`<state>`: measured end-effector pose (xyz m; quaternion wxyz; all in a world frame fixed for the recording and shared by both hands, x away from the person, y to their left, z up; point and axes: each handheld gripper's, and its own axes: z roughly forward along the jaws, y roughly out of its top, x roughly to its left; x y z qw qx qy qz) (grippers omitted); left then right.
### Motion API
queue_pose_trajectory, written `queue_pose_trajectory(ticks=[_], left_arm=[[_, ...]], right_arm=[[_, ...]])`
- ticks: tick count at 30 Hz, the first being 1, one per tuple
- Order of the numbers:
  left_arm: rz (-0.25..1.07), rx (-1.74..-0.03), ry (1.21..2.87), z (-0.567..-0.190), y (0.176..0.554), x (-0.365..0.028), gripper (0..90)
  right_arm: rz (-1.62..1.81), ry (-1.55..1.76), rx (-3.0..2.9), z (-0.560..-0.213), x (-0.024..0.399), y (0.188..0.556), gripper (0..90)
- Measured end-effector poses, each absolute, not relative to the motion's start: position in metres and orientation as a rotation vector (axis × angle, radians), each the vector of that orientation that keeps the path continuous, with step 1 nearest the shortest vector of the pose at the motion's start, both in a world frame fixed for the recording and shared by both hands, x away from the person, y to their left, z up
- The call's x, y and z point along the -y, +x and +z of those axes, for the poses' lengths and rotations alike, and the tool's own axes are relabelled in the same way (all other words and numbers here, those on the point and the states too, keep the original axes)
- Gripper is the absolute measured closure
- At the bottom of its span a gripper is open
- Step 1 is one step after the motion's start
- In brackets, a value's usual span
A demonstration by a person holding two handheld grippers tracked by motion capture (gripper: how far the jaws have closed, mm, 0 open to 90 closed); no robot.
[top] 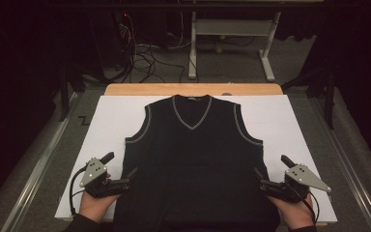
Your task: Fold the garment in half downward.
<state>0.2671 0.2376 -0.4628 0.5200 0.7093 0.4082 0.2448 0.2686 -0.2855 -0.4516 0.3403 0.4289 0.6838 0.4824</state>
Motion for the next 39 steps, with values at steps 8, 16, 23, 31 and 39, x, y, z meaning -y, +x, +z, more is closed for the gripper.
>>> queue_pose_trajectory(ticks=[8,16,23,31,39], left_arm=[[0.578,-0.974,1.692,-0.462,0.267,-0.237,0.0],[0.584,-0.978,1.679,-0.463,0.269,-0.237,0.0],[0.576,-0.988,1.673,-0.464,0.270,-0.238,0.0],[0.523,-1.034,1.713,-0.464,0.278,-0.240,0.0],[0.520,-1.082,1.751,-0.464,0.288,-0.241,0.0]], right_arm=[[1.251,1.112,-1.781,-0.451,0.284,0.270,0.2],[1.227,1.105,-1.788,-0.450,0.281,0.273,0.2],[1.200,1.101,-1.817,-0.449,0.274,0.280,0.2],[1.138,1.113,-1.865,-0.451,0.265,0.300,0.2],[1.090,1.189,-1.904,-0.455,0.263,0.321,0.2]])
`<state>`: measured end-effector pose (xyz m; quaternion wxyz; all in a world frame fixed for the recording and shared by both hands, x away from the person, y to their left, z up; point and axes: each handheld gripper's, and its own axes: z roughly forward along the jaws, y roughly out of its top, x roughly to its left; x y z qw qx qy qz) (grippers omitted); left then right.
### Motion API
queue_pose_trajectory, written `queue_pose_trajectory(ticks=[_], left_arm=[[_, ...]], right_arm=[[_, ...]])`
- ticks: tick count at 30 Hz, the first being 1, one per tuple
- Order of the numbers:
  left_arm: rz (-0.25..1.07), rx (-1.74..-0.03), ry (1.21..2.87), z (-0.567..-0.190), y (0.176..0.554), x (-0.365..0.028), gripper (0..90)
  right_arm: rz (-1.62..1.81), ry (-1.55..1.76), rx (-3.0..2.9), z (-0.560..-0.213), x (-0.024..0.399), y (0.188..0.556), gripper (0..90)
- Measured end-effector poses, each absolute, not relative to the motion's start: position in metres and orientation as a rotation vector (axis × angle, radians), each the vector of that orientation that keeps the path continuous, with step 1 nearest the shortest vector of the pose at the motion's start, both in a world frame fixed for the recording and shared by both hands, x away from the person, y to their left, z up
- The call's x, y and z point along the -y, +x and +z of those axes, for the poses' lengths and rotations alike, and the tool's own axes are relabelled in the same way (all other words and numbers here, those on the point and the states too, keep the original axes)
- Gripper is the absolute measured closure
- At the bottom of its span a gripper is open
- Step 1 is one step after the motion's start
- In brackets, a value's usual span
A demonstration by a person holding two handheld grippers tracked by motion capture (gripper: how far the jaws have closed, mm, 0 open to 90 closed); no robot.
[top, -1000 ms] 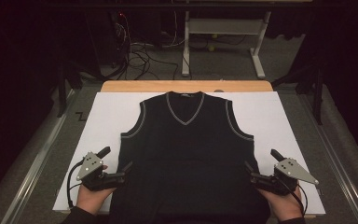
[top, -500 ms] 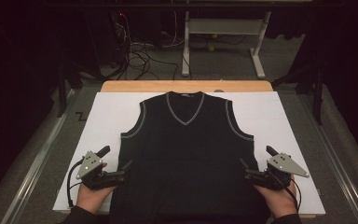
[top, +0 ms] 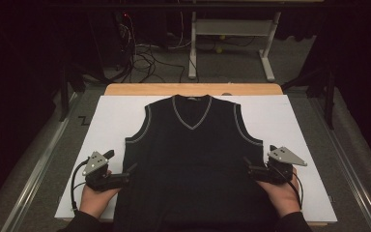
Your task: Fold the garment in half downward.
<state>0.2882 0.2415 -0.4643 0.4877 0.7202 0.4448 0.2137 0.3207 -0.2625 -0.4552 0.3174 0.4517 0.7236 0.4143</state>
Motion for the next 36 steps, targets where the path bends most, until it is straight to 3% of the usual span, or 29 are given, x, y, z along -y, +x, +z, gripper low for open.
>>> queue_pose_trajectory(ticks=[5,11,18,26,31,36], left_arm=[[0.481,-1.172,1.770,-0.469,0.302,-0.241,0.0],[0.467,-1.275,1.880,-0.476,0.314,-0.231,0.0],[0.382,-1.358,1.897,-0.479,0.317,-0.242,15.2],[0.405,-1.355,1.991,-0.484,0.319,-0.236,28.4],[0.422,-1.314,2.024,-0.484,0.316,-0.229,42.5],[0.399,-1.309,2.015,-0.485,0.316,-0.228,51.1]], right_arm=[[1.036,1.227,-1.929,-0.460,0.261,0.334,1.0],[1.007,1.288,-1.970,-0.466,0.264,0.346,8.9],[0.981,1.362,-1.989,-0.466,0.270,0.341,23.3],[0.946,1.434,-2.007,-0.470,0.285,0.338,40.5],[0.942,1.469,-2.028,-0.473,0.288,0.339,45.7],[0.923,1.461,-2.050,-0.474,0.285,0.342,50.8]])
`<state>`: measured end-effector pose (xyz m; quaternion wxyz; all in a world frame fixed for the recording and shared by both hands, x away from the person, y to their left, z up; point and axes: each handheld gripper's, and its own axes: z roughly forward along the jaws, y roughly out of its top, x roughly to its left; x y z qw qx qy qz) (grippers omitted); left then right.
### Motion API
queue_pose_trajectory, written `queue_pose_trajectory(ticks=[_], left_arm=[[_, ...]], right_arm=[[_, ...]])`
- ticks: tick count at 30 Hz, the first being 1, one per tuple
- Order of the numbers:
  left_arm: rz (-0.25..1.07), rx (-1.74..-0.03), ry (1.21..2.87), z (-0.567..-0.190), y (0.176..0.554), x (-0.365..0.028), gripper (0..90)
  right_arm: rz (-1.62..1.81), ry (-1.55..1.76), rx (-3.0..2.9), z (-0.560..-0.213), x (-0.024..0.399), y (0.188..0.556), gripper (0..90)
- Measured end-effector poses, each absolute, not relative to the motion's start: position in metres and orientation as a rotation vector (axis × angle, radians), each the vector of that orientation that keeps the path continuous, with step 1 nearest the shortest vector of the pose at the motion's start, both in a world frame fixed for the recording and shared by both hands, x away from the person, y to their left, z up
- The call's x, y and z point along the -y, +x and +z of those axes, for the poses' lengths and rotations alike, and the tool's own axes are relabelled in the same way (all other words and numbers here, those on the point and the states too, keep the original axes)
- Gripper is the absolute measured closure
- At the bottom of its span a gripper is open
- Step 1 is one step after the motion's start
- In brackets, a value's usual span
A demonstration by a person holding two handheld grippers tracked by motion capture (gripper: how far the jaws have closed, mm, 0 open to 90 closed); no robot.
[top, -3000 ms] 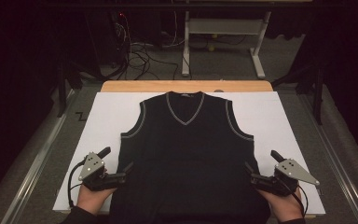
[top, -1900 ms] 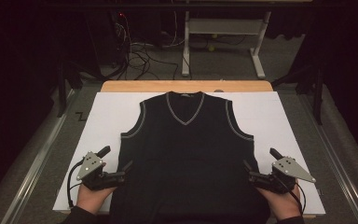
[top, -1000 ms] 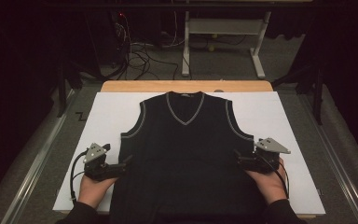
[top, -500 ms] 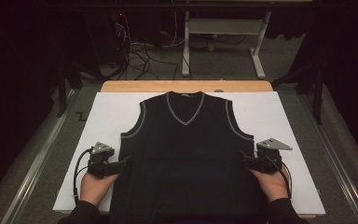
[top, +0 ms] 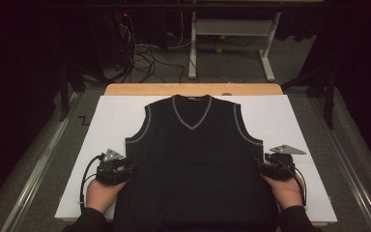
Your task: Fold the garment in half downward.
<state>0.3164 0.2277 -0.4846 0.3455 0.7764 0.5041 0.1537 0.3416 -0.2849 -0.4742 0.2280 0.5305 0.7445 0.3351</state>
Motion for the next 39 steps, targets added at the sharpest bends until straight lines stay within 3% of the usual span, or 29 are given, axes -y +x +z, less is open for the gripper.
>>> queue_pose_trajectory(ticks=[6,14,28,39], left_arm=[[0.382,-1.320,1.995,-0.485,0.319,-0.228,67.4],[0.353,-1.310,1.988,-0.485,0.320,-0.229,76.1],[0.461,-1.271,1.847,-0.462,0.319,-0.247,80.1],[0.458,-1.229,1.762,-0.452,0.320,-0.251,80.2]], right_arm=[[0.916,1.443,-2.073,-0.474,0.280,0.342,66.1],[0.941,1.424,-2.104,-0.474,0.277,0.342,81.5],[1.030,1.350,-2.012,-0.459,0.283,0.334,85.3],[1.075,1.284,-1.960,-0.449,0.287,0.333,85.5]])
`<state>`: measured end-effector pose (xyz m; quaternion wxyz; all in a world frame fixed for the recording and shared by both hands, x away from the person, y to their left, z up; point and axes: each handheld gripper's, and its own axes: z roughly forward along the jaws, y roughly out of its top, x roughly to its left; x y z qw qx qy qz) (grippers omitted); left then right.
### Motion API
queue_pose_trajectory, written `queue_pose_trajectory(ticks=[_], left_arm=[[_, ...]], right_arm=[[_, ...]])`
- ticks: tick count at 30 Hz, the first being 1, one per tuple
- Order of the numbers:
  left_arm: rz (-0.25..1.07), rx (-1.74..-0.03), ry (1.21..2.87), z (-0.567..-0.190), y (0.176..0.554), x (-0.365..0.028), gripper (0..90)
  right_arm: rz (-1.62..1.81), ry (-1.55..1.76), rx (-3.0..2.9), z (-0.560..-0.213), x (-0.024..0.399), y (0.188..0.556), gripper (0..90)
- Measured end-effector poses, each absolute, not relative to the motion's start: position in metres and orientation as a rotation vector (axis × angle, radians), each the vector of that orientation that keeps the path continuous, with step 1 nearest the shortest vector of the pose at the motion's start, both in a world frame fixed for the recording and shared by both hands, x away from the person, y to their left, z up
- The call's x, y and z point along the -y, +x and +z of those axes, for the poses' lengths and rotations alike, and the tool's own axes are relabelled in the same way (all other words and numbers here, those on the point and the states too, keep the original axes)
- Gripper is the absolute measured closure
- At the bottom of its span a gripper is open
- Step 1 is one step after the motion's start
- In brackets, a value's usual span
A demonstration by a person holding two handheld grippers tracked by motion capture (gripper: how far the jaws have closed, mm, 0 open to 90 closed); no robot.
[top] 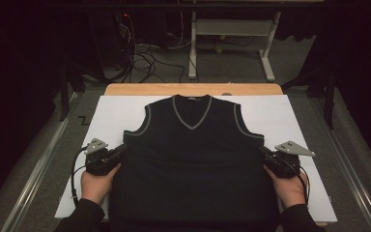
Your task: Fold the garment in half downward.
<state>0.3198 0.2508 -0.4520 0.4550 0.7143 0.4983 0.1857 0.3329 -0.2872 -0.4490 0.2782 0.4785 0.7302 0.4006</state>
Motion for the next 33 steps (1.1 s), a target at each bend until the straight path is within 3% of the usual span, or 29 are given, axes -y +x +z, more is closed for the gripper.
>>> queue_pose_trajectory(ticks=[33], left_arm=[[0.358,-1.134,1.956,-0.460,0.232,-0.263,79.7]], right_arm=[[1.110,1.175,-2.020,-0.448,0.305,0.239,85.4]])
